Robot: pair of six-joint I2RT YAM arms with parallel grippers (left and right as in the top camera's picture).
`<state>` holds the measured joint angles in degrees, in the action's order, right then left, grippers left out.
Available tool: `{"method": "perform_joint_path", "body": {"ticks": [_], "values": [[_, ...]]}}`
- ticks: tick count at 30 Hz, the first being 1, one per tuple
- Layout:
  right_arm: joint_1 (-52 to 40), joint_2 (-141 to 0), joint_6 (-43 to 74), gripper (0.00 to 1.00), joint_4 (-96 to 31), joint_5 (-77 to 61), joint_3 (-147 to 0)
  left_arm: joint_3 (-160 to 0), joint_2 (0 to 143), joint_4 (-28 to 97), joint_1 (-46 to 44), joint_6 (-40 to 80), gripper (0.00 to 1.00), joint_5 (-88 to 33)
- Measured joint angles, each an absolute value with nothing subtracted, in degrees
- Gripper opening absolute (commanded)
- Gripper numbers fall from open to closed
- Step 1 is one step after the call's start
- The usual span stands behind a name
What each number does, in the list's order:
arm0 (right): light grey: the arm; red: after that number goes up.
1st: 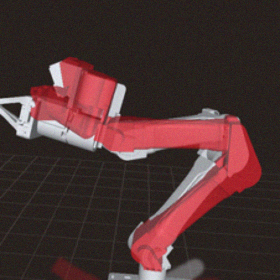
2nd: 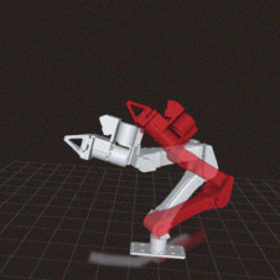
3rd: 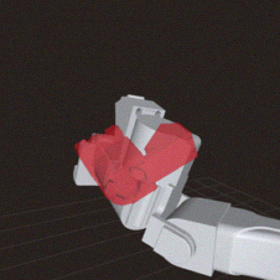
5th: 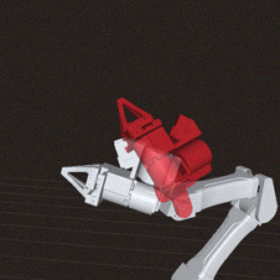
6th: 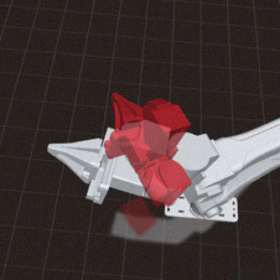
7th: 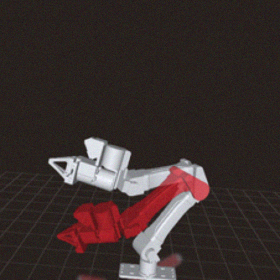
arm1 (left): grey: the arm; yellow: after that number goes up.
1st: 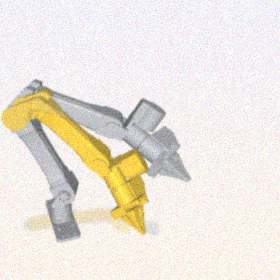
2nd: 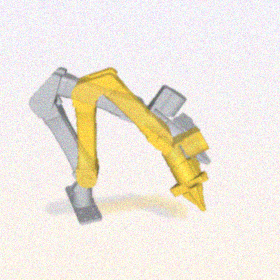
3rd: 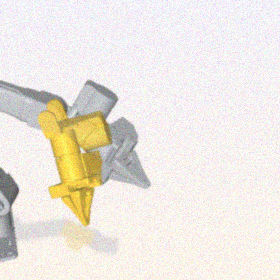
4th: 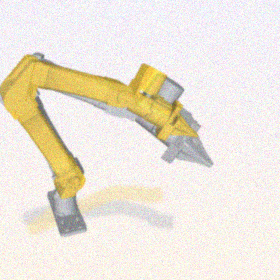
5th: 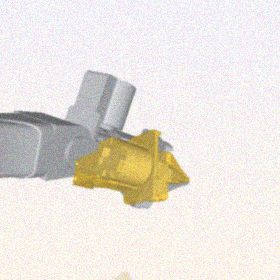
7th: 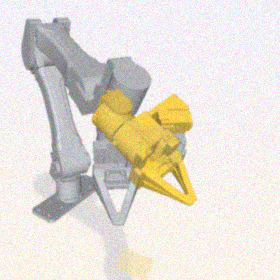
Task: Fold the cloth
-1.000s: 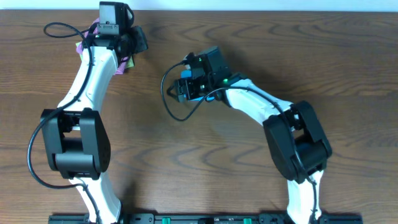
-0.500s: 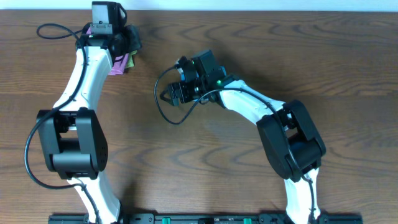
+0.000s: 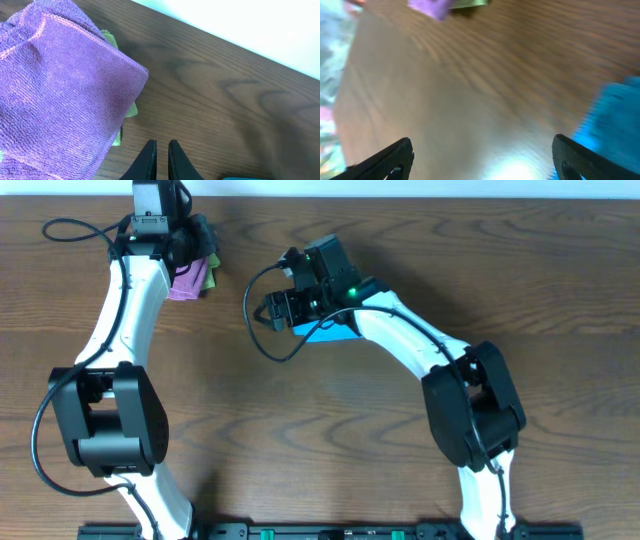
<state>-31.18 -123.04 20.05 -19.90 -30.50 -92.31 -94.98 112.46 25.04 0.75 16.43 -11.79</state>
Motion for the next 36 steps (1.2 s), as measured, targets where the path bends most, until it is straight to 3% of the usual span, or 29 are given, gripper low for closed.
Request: {"method": "perform_joint_path", "body": {"ticks": [17,36], "values": [[-28.1,-123.0,19.9,0.92,-24.8,-24.1,-92.3,-95.0,112.4,25.0,0.8,16.4,0.11,-11.8],[-31.5,-125.4,20.0,0.95,-23.4,-24.0,-92.3,-95.0,112.4,24.8,0.8,16.4,0.11,-11.8]]}}
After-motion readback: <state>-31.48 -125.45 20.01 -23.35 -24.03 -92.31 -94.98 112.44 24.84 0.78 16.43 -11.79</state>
